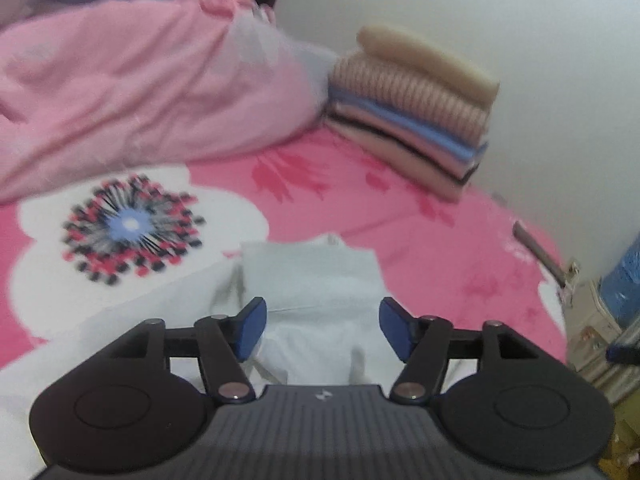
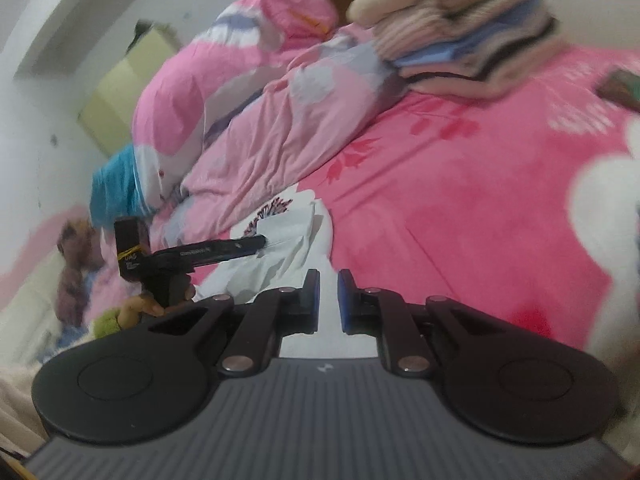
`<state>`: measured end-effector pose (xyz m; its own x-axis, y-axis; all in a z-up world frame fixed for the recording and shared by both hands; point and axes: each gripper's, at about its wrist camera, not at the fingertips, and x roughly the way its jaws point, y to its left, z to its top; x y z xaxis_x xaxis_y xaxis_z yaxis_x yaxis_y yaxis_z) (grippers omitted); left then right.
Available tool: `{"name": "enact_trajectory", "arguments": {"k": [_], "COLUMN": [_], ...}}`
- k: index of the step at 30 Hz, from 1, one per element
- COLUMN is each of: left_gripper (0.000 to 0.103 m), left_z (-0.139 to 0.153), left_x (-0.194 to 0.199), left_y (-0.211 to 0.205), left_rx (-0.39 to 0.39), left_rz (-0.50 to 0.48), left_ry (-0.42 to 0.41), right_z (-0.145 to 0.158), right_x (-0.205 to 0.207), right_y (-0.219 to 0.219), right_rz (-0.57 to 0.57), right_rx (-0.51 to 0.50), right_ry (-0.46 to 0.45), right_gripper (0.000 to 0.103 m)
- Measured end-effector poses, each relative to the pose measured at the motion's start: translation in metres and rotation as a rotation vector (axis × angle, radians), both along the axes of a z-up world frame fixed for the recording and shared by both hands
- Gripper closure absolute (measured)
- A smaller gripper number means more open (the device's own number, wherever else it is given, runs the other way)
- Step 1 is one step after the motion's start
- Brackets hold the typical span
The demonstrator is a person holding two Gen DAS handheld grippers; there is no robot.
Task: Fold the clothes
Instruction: 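Open both grippers, then pinch the folded shirt edge with the left gripper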
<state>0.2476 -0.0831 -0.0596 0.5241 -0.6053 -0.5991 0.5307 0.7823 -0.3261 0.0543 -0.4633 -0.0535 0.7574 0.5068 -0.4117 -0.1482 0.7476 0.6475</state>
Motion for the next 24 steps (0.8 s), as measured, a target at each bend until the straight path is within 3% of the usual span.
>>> {"name": "enact_trajectory", "arguments": {"k": [4,9,14,18,24], "left_gripper": [0.033,0.031,0.029,0.028,0.027], "left_z": [0.033,0.047,0.035,0.012,-0.02], "left_x": [-0.042,-0.108,-0.169,-0.2,-0.222], "left_y": [0.029,0.08,0.158,0.211,0.246], "left_rx": [-0.047,-0.06,-0.087,-0.106,-0.144], "left_rz": [0.057,0.133,0.307,0.426,0.48], "left_ry": [-0.028,-0.028,0.027,0.103,0.203], "right_z": [-0.013,-0.038,-0.054,-0.058,-0.057], "right_x": [-0.04,-0.071,-0.086,-0.084,-0.079], "right_y": [-0.01,-0.003,0.018,0.04,0.061], "right_rz": [-0.066,-0.093,-0.078,-0.033,-0.03], "right_rx": [0.123,0.299,0.385,0.393,0.389], "right_ry": [0.05,0.105,0.138,0.177,0.2], "right_gripper": [0.082,0.075,0.066,0.062,0.058]}}
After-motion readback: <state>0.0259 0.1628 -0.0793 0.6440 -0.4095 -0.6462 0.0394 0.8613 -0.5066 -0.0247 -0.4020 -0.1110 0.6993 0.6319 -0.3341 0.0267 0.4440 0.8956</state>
